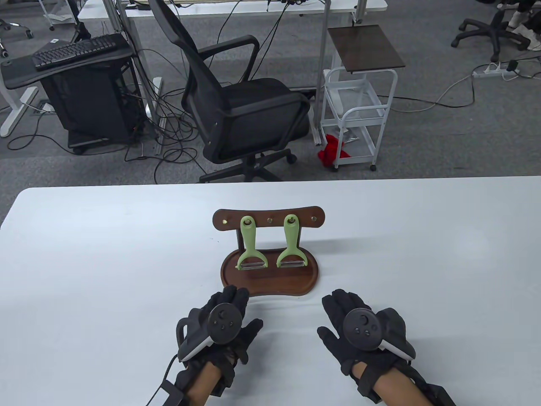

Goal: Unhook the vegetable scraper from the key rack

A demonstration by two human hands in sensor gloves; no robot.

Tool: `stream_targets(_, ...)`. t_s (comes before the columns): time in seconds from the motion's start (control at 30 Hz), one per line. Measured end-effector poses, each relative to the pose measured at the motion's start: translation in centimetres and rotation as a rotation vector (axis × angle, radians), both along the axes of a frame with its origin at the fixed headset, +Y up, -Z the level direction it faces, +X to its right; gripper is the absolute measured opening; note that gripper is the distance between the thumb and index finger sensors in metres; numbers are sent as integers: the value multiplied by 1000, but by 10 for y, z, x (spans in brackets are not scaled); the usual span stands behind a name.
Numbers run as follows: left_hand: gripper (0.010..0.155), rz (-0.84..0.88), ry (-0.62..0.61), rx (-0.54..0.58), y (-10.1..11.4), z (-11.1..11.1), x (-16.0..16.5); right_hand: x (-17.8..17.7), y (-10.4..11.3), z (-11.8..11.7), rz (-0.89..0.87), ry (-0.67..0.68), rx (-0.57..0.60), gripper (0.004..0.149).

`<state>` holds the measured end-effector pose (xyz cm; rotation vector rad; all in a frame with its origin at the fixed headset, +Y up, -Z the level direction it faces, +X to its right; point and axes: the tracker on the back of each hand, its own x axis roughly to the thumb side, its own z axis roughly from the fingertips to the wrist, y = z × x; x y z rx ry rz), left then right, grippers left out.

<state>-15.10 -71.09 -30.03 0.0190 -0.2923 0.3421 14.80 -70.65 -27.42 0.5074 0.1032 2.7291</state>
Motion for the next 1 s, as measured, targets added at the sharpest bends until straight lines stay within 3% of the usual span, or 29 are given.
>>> stream_targets(0.07, 71, 44, 37, 70, 6, -5, 0, 0, 0, 0, 1, 4, -8, 70)
stream_targets(0.27, 70, 39, 197, 117, 25, -31, 0, 1, 5, 2, -24, 18, 2, 70)
stream_targets(0.63, 72, 38, 415, 22, 44, -84, 12, -3, 1, 2, -11, 32, -7, 70)
stream_targets(1.0, 72, 60, 544, -16, 41, -109, 22, 2, 3, 1, -38, 25, -13, 70)
